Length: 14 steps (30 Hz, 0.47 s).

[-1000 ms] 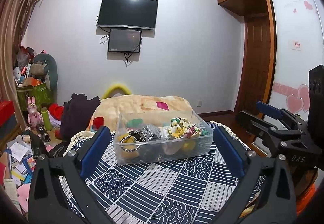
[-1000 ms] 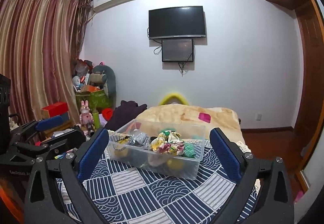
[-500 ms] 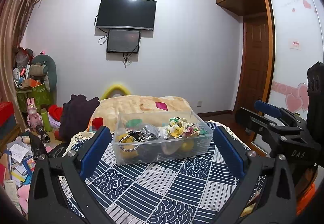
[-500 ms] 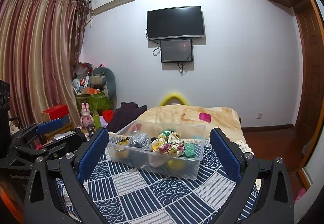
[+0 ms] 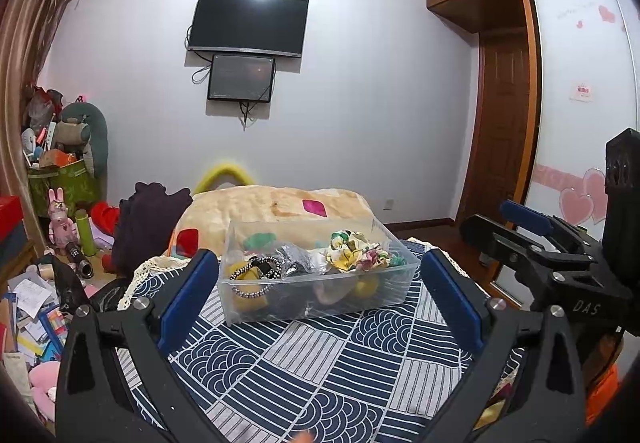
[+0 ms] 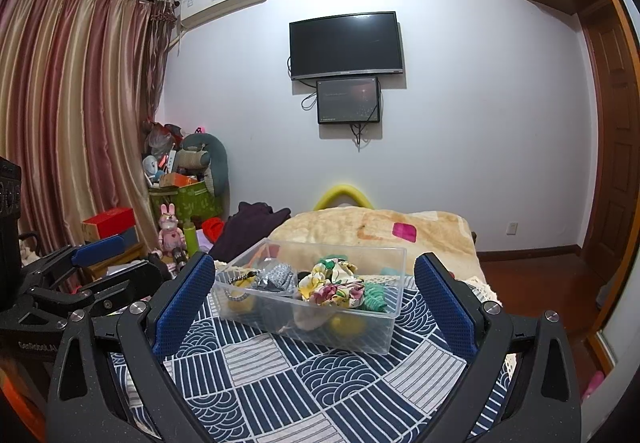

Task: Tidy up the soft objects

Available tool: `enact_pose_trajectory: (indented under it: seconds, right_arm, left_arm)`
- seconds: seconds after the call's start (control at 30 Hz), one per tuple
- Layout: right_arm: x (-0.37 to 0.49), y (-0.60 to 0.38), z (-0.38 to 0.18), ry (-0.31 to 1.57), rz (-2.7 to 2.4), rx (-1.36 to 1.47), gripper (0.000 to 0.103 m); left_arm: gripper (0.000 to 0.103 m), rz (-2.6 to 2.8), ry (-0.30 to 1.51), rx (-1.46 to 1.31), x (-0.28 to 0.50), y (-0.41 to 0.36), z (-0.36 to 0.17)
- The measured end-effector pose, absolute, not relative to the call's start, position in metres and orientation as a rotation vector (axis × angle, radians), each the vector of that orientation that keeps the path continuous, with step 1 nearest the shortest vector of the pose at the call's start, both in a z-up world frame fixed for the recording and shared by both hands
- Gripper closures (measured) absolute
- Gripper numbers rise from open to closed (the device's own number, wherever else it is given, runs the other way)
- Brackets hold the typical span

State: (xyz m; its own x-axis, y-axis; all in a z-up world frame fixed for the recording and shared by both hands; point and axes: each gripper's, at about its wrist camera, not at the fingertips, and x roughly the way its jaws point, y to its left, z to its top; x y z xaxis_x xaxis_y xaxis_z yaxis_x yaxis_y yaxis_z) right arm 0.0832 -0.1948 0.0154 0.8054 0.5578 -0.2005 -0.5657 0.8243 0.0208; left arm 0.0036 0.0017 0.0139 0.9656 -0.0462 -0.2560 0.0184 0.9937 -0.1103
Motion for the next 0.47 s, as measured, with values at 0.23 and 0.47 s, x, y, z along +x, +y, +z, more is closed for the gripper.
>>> enact_pose_trajectory:
  seconds: [0.23,0.47]
  right_arm:
    - [0.0831,-0.1952,0.0157,0.202,0.602,-0.04,0.003]
    - [0.0831,-0.1945,0.0171,0.204,0.601,-0.041,0.003]
  left_arm:
    - [0.001,-0.042,0.265,-0.102,0.0028,-0.0006,0.0118]
    - [0.001,-0.048,0.266,-0.102,0.0015,-0.0027,0.012]
